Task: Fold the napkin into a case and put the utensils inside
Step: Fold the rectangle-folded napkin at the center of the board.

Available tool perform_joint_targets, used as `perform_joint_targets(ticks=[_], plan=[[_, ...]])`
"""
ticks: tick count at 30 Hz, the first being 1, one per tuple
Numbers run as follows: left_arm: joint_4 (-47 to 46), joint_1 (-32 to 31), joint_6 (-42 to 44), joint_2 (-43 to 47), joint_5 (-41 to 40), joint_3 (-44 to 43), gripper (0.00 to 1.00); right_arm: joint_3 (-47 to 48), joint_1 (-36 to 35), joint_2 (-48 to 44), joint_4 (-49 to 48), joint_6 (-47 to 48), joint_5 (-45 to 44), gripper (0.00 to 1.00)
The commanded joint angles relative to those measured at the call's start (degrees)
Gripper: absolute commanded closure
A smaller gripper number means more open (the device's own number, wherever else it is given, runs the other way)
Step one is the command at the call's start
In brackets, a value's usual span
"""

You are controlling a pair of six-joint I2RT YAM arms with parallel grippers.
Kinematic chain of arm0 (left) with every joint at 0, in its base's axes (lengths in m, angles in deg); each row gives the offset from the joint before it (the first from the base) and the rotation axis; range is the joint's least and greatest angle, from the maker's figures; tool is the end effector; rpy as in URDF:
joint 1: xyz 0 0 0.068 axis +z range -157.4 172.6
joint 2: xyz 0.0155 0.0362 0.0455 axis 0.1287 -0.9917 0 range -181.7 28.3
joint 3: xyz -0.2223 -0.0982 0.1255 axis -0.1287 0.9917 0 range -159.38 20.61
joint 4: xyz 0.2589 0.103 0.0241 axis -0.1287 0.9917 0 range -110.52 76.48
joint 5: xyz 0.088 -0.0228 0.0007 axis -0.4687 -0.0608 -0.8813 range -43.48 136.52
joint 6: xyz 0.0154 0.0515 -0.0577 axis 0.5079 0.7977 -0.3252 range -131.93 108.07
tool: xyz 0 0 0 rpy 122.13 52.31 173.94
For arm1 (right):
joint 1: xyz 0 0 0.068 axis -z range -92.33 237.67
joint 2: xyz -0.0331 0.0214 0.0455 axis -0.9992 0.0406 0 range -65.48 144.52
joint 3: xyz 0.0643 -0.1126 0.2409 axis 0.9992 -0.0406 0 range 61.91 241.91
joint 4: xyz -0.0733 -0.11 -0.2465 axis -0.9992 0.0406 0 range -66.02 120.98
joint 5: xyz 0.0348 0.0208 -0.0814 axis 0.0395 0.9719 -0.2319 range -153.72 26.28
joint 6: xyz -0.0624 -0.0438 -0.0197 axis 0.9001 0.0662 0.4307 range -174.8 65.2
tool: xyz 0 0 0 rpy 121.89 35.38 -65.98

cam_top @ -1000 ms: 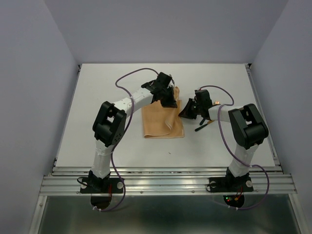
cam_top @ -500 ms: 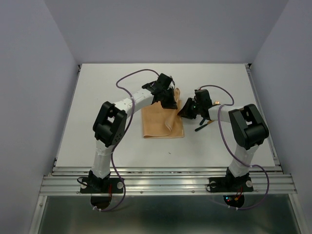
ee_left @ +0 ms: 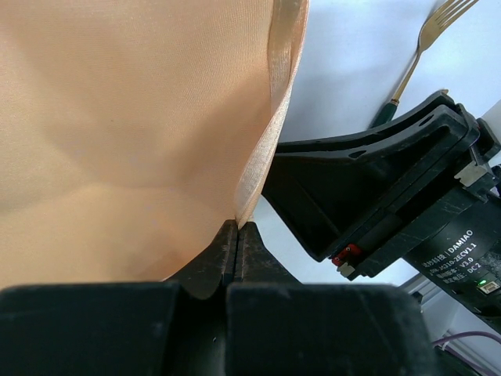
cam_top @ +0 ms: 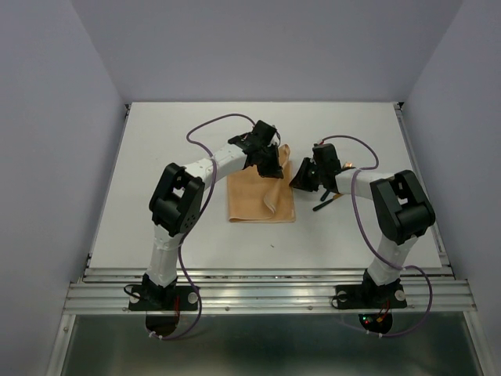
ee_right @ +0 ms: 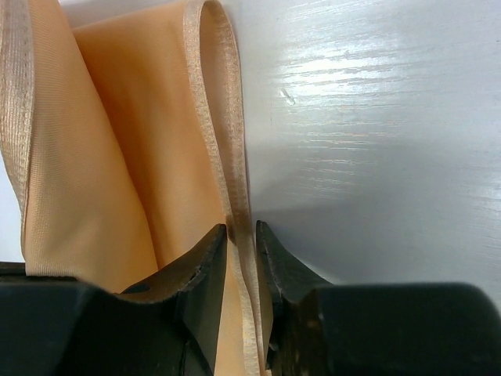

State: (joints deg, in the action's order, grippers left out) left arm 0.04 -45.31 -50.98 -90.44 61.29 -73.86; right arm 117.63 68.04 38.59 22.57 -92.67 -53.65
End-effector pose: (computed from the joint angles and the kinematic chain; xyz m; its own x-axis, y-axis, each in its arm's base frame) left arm 0.3932 -0.3281 0.1934 -0.8961 -0.0742 -0.4377 0.2219 0.7791 -0.5863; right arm 0.3736 0.1458 0.1100 -0.8154 0.3509 -0.4605 0.0726 0.8511 0.5200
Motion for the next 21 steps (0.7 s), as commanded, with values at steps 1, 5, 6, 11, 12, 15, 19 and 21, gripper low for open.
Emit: perform_joint_targets(ticks=[1,5,6,11,12,15,19,21], plan=[[-0.1,-0.4,1.1,2.5,-0.1,0.1,1.0,-0.6,-0.3,-1.3,2.9,2.2,-0.7,0.73],[-0.1,-0.4,0.9,2.2,0.1,-0.4,1.0,-0.4,-0.3,-0.4,2.3,2.4,0.6,0.86],[0.0,-0.5,0.9,2.1,0.2,-0.4,1.0,-0.3,-0.3,-0.3,2.3,2.4,0.6,0.89],[0.2,-0.9,0.7,1.8,0.4,-1.4,1.0,-0.3,-0.3,0.7,2.1,1.5,0.7,0.99],[0.3,-1.2,0.7,1.5,0.4,-1.5,1.0,-0.4,-0.3,0.8,2.1,1.1,0.9,0.99],[0.5,-1.3,0.7,0.7,0.4,-1.9,1.0,-0.3,-0.3,1.0,0.3,0.8,1.5,0.99],[0.6,-1.3,0.6,-0.4,0.4,-2.7,1.0,-0.2,-0.3,1.0,0.3,0.9,1.6,0.99],[0.5,-1.3,0.5,-0.8,0.8,-3.3,1.0,-0.2,-0.3,1.0,0.4,0.8,1.5,0.99]])
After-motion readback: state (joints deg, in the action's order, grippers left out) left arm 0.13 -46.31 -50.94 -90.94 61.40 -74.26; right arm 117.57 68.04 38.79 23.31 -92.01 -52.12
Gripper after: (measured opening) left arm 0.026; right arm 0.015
